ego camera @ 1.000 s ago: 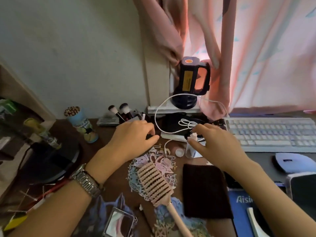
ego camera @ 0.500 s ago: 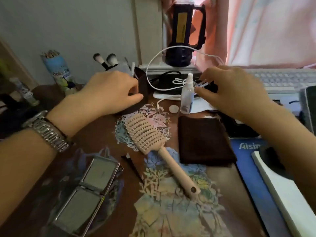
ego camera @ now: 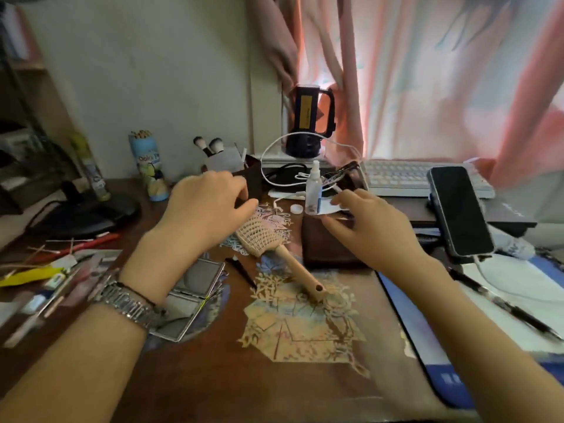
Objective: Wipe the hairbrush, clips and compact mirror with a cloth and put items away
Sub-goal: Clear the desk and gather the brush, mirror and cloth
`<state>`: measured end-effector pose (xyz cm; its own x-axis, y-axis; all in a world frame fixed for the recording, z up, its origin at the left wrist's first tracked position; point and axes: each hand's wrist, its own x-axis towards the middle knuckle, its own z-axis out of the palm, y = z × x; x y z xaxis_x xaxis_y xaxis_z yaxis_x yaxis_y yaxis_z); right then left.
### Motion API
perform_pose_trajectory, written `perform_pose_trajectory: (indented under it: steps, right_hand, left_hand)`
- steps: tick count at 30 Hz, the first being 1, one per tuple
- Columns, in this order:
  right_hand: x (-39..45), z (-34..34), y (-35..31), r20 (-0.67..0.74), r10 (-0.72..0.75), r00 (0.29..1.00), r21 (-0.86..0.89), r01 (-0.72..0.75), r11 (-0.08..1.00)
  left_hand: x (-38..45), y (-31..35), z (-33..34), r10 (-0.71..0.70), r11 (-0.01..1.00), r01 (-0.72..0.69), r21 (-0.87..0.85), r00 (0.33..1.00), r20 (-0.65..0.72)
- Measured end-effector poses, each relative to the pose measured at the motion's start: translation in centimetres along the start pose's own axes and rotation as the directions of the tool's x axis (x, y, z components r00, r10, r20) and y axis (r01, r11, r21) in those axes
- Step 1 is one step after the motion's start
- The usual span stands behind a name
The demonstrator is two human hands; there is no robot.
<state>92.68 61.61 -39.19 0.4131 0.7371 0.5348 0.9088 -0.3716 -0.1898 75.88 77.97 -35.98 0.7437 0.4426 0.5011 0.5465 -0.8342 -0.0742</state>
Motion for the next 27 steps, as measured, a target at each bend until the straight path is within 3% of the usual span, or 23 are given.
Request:
perform_pose_trajectory:
  steps: [12, 27]
  right_hand:
    - [3.2, 2.5, 2.6, -0.009, 0.109, 0.994, 0.081, -0.108, 0.991]
    - [10.0, 9.8, 5.6, 0.020, 0.107, 0.994, 0.244, -0.108, 0.964]
  left_hand:
    - [2.2, 3.3, 6.5, -0.109, 0.979, 0.113, -0.168, 0.993, 0.034]
    - [0.3, 2.4, 10.3, -0.198, 0.931, 0.207, -0.300, 0.978, 0.059]
